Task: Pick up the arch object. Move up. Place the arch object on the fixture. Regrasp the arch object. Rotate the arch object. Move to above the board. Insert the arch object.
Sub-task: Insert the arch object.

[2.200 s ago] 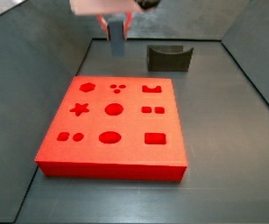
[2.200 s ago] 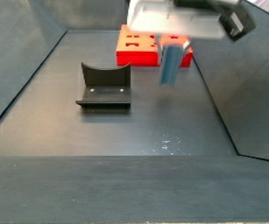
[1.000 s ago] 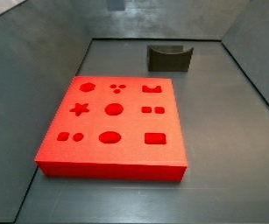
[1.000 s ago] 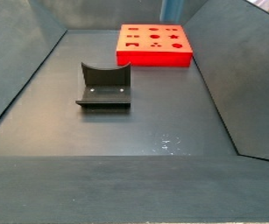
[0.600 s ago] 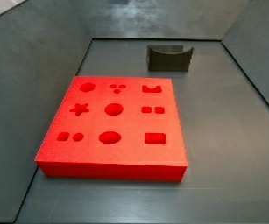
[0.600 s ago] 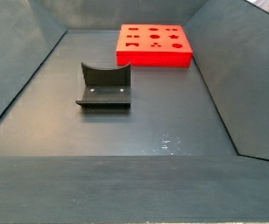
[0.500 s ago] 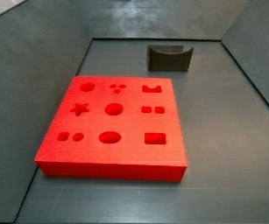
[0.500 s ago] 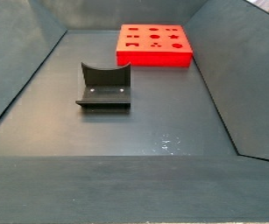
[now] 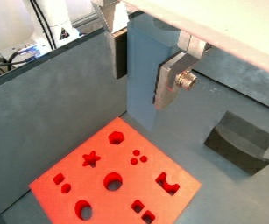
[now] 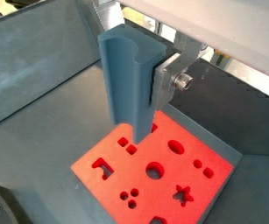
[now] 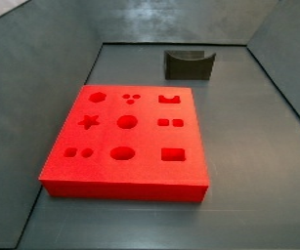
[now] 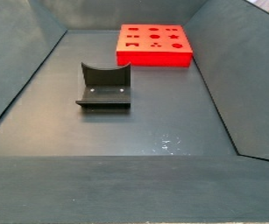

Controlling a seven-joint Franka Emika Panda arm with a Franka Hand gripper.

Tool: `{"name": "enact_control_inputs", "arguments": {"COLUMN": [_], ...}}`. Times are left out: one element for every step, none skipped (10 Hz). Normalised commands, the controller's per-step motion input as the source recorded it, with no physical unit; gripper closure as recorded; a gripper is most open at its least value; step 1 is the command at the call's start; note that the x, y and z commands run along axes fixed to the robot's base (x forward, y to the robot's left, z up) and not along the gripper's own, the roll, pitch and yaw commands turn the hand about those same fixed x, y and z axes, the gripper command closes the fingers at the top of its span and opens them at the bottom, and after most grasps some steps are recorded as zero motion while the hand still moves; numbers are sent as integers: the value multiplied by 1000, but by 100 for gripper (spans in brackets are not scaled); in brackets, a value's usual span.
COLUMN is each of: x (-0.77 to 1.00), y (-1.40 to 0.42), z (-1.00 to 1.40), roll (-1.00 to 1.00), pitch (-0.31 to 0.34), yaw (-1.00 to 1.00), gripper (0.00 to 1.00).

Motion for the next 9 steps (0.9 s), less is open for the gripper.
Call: {"name": "enact_control_inputs", "arguments": {"x": [714,729,797,937,754,509,423,377,331], "y": [131,163,171,157,209,246,189,157,77], "z": [-811,-831,-843,-820,-1000,-986,-1000,-1000,-1000], "roll": [-136,-126,-126,-143,0,96,83,24,17], "pitch": [27,19,17,0,0,0,0,0,30], "yaw": [-114,-137,-66,0,114,297,317,234,203], "gripper": [100,100,100,100,100,100,100,100,100]}}
